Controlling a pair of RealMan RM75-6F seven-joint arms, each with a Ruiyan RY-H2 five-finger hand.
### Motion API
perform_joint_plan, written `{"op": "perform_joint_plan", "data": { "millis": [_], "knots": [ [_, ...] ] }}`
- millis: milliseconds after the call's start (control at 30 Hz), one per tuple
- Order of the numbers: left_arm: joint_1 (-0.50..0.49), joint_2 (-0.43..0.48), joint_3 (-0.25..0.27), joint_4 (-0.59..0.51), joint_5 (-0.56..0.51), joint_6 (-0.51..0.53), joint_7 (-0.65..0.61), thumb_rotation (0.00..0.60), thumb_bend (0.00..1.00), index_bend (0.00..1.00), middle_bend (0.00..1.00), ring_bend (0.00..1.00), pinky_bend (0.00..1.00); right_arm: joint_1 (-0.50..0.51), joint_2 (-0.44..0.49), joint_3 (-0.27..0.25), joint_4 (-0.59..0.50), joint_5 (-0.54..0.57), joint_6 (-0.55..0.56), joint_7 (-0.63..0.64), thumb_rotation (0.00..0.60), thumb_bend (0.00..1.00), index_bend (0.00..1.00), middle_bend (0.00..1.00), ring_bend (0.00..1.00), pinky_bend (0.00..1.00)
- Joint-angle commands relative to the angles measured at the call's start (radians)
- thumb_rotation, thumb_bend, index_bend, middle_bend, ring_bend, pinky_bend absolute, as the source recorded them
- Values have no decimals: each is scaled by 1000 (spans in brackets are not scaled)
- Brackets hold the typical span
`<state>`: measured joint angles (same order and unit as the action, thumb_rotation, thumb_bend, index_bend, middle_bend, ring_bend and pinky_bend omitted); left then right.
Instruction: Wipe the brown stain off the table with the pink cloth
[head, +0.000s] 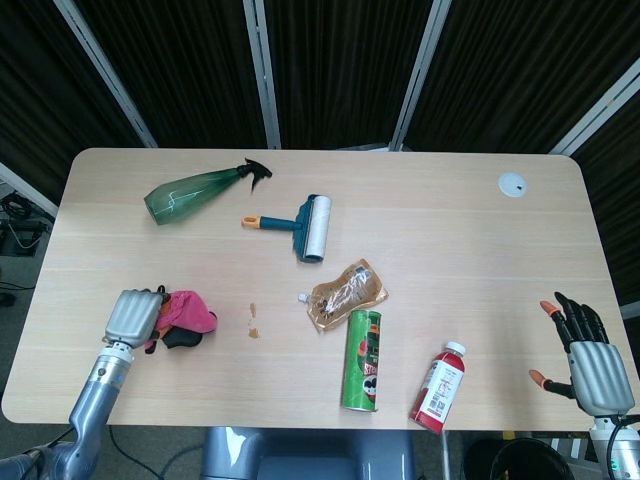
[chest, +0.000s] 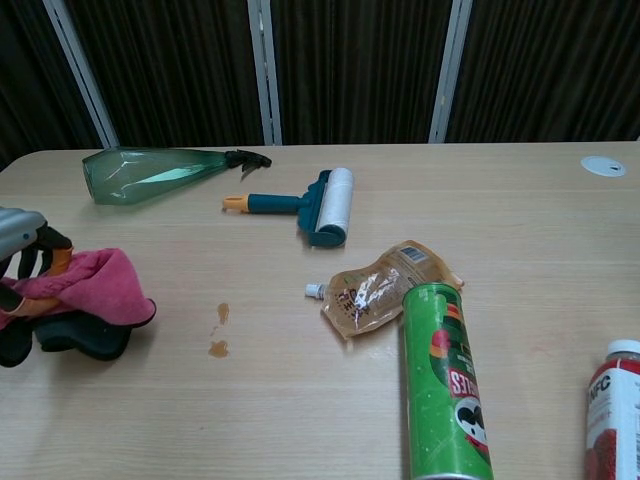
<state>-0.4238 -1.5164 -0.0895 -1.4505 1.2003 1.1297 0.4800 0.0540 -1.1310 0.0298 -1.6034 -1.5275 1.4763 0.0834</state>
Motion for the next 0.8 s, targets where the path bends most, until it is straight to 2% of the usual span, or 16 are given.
{"op": "perform_joint_plan", "data": {
  "millis": [33, 167, 333, 533, 800],
  "knots": [
    [-25, -3, -30, -34, 5, 5, -2, 600, 660, 859, 580, 511, 582, 1, 0, 1, 0, 2, -2, 1, 600, 7, 103, 0, 0, 4],
    [-70, -33, -61, -72, 8, -2, 32, 600, 659, 859, 580, 511, 582, 2, 1, 3, -1, 8, -8, 9, 600, 7, 103, 0, 0, 4],
    [-111, -85, -72, -98, -5, -14, 85, 600, 657, 859, 577, 511, 582, 3, 1, 5, 2, 10, -9, 18, 600, 7, 103, 0, 0, 4],
    [-148, -176, -49, -85, -6, -30, 143, 600, 653, 859, 576, 511, 581, 1, 4, 8, 1, 14, -7, 34, 600, 9, 103, 0, 0, 4],
    [-173, -275, -22, 0, -6, -58, 140, 600, 650, 853, 570, 510, 581, -3, 2, 12, 4, 14, 2, 51, 600, 13, 103, 0, 0, 4]
  ]
}}
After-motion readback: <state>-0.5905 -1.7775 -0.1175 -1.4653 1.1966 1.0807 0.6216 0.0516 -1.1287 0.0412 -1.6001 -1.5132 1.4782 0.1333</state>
